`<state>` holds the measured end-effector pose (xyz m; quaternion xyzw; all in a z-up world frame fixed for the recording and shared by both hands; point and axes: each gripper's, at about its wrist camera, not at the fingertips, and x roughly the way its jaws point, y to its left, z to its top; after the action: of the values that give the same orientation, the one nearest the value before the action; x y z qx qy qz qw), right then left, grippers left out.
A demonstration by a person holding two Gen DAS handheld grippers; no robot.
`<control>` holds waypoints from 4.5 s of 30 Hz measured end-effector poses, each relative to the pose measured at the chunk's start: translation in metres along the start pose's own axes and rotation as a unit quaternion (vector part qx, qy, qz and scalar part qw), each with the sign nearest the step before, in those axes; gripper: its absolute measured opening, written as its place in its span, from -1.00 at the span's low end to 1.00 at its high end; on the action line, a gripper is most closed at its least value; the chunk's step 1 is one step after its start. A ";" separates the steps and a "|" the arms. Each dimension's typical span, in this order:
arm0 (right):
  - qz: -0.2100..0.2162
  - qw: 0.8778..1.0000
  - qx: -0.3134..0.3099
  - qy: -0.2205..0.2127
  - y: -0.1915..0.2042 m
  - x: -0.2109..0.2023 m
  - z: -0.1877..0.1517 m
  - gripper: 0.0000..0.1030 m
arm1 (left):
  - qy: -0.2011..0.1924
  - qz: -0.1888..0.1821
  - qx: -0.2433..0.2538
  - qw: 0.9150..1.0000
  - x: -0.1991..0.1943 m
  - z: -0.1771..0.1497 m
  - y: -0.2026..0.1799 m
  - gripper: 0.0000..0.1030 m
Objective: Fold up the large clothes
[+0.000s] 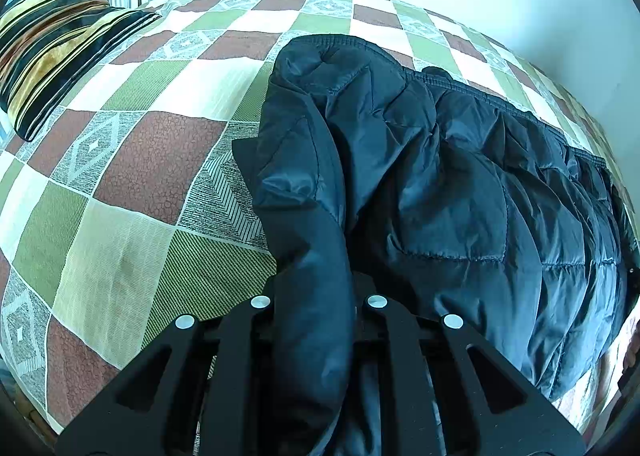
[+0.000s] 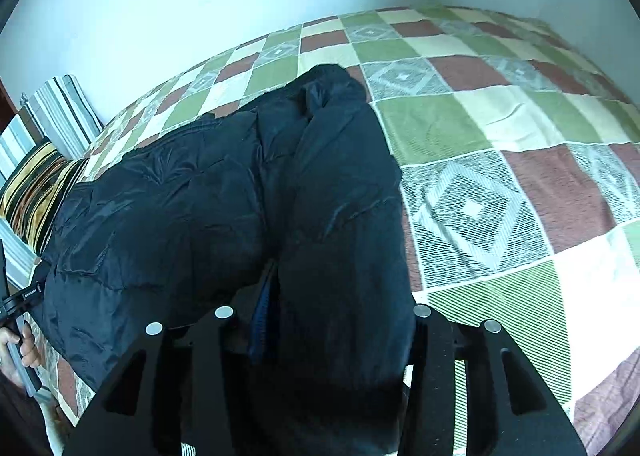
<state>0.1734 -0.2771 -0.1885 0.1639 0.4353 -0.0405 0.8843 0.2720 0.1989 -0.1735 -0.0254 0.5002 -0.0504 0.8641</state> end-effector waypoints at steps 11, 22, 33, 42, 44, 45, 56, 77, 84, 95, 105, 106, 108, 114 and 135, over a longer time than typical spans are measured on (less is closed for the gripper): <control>-0.051 0.997 -0.025 -0.062 0.004 -0.041 0.003 0.12 | 0.000 -0.007 0.000 1.000 0.007 -0.002 0.007 -0.46; -0.021 0.997 -0.034 -0.069 0.037 -0.044 0.001 0.13 | -0.011 -0.018 -0.036 0.999 0.006 -0.007 0.030 0.41; 0.035 0.993 -0.096 -0.057 0.116 -0.028 -0.002 0.13 | 0.006 -0.063 -0.032 0.997 0.016 -0.003 0.037 0.46; 0.047 0.991 -0.122 -0.041 0.155 -0.015 -0.009 0.13 | 0.005 -0.065 -0.027 0.997 0.019 -0.001 0.036 0.46; 0.043 0.991 -0.125 -0.037 0.161 -0.012 -0.011 0.13 | 0.004 -0.065 -0.030 0.997 0.019 -0.002 0.037 0.47; 0.042 0.990 -0.126 -0.036 0.163 -0.011 -0.012 0.13 | 0.003 -0.064 -0.029 0.998 0.019 -0.002 0.036 0.47; 0.028 0.989 -0.143 -0.028 0.184 -0.006 -0.020 0.13 | -0.001 -0.058 -0.022 0.998 0.020 -0.002 0.035 0.49; -0.042 0.986 -0.162 -0.025 0.229 0.024 -0.022 0.13 | -0.005 -0.028 -0.009 1.000 0.020 -0.001 0.030 0.57; -0.067 0.983 -0.169 0.009 0.227 0.057 -0.031 0.14 | -0.009 0.004 0.009 1.000 0.020 0.003 0.021 0.64; -0.067 0.984 -0.166 0.003 0.226 0.062 -0.035 0.18 | 0.000 0.029 -0.009 1.000 0.014 0.009 0.025 0.71; -0.065 0.984 -0.166 -0.007 0.225 0.061 -0.038 0.18 | 0.027 -0.020 0.001 0.999 0.026 0.011 0.032 0.83; -0.064 0.984 -0.166 -0.007 0.225 0.061 -0.039 0.18 | 0.035 -0.030 -0.008 0.999 0.031 0.013 0.034 0.84; -0.064 0.984 -0.166 -0.007 0.225 0.061 -0.039 0.18 | 0.052 -0.050 -0.021 0.997 0.041 0.015 0.039 0.92; -0.065 0.984 -0.166 -0.011 0.225 0.060 -0.039 0.19 | 0.068 -0.060 0.000 0.996 0.045 0.015 0.033 0.59; -0.067 0.983 -0.168 -0.013 0.226 0.063 -0.039 0.19 | -0.036 -0.134 0.039 0.990 -0.063 0.054 -0.047 -0.71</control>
<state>0.2310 -0.0464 -0.2023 -0.0169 0.4346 -0.0278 0.9000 0.2850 0.1592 -0.0882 -0.0603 0.4587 -0.1843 0.8672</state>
